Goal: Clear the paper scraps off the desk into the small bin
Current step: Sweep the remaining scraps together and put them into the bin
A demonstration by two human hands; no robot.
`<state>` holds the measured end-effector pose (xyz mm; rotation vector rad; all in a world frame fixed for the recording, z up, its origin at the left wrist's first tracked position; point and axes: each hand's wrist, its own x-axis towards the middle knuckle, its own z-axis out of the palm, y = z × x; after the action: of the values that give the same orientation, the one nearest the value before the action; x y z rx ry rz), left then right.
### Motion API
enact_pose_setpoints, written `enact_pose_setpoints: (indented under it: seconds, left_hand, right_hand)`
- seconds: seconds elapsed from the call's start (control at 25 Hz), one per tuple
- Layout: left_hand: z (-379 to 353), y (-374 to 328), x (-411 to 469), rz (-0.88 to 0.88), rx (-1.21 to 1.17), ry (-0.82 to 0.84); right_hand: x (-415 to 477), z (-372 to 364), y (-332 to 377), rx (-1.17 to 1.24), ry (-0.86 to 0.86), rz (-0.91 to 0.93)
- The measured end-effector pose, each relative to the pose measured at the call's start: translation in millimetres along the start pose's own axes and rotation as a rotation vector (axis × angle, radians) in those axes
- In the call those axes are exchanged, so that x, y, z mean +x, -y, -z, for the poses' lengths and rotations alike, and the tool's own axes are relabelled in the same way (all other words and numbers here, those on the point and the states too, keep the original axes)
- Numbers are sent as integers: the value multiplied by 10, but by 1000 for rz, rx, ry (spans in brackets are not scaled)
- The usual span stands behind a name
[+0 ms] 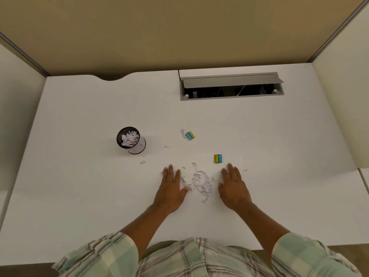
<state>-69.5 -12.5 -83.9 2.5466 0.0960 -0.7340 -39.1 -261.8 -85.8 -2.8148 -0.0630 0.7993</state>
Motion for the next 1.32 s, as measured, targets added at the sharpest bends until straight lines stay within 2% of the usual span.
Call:
enact_pose_setpoints:
  seconds: [0.16,0.28,0.4,0.48,0.56,0.72,1.0,1.2,1.32]
  left_hand:
    - [-53,-9,-143,-64,-10,-36]
    - [83,98,-136,-64,26,-195]
    - [286,267,-50,131,58,-258]
    - [394,365,14,296,56,-192]
    - [428,416,61,372,58,-138]
    - [309,273,104,296,12,-106]
    - [85,-53,136,94,-95,-63]
    - [-29,-106,120,92,-500,-193]
    - [-71,-14,86,110,-401,-189]
  right_hand:
    - [-250,-185,298,-3,36,25]
    - [-275,-208,462,-3,67,118]
    - [-239,-83,490,37,8,126]
    - [-222,-14,450,57,-11,31]
    - [-199,1,442,65,65,-77]
    - [-95,-49,645,54,134,-45]
    - [199,-87,1020,50,95,77]
    - [260,-166,1067,80,29,232]
    - [286,-222,1027,49,20,264]
